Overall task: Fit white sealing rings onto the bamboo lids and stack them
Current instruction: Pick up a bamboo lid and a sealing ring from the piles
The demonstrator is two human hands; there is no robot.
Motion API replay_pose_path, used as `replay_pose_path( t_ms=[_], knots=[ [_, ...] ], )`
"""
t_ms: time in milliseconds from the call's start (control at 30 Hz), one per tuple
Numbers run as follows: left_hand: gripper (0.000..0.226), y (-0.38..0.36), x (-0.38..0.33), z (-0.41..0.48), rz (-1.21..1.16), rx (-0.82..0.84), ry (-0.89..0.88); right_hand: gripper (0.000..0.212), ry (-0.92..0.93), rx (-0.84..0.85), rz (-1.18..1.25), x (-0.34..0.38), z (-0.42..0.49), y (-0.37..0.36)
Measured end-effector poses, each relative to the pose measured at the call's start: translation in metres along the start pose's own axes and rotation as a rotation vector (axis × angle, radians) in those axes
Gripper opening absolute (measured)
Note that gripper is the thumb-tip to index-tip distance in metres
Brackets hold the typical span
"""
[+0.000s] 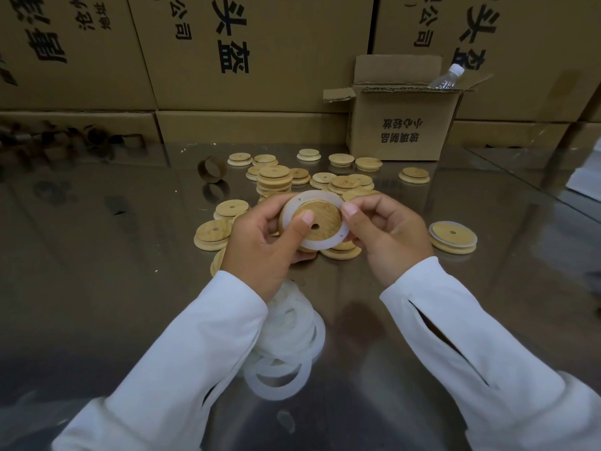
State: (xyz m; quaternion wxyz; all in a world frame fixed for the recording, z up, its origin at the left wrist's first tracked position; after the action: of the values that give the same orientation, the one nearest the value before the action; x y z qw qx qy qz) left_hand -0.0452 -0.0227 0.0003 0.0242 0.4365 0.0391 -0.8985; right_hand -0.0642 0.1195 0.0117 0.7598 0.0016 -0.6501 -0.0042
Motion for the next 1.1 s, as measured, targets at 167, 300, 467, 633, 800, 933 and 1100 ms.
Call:
replay_pose_path(
  t_ms=[167, 300, 467, 633, 800, 933, 1100],
  knots=[
    [0.017, 0.0, 0.001, 0.0, -0.04, -0.019, 0.028, 0.014, -0.024, -0.005, 0.001, 0.0, 0.0, 0.0],
    [0.019, 0.0, 0.003, 0.001, -0.097, -0.023, 0.074, 0.015, -0.002, 0.011, 0.012, 0.002, -0.001, -0.002],
    [0.033, -0.001, 0.002, 0.0, -0.164, -0.004, 0.074, 0.014, 0.0, 0.017, 0.05, 0.004, -0.001, -0.002],
    [0.038, -0.001, 0.002, 0.001, -0.255, -0.02, 0.093, 0.015, 0.021, 0.059, 0.066, 0.005, -0.002, -0.004],
    [0.039, -0.001, 0.003, 0.001, -0.294, -0.019, 0.11, 0.014, 0.039, 0.08, 0.055, 0.007, -0.003, -0.004],
    [0.039, -0.001, 0.004, 0.001, -0.262, -0.045, 0.103, 0.01, 0.077, 0.024, 0.049, 0.005, -0.006, -0.005],
    [0.033, 0.001, 0.006, 0.002, -0.326, -0.1, 0.122, 0.011, 0.023, -0.062, 0.021, -0.009, -0.009, -0.013]
  ],
)
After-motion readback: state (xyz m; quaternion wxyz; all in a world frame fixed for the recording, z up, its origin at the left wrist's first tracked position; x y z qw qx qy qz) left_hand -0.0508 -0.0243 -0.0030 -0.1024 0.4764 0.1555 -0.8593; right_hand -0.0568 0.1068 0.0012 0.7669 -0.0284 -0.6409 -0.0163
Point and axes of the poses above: each hand's wrist, its own z-axis towards the middle knuckle, its own y-axis out of the back of the hand, x = y × z, the point moved 3 cm from there along z, towards the middle knuckle, and after that the axes turned 12 degrees about -y, right-handed, at the moved point
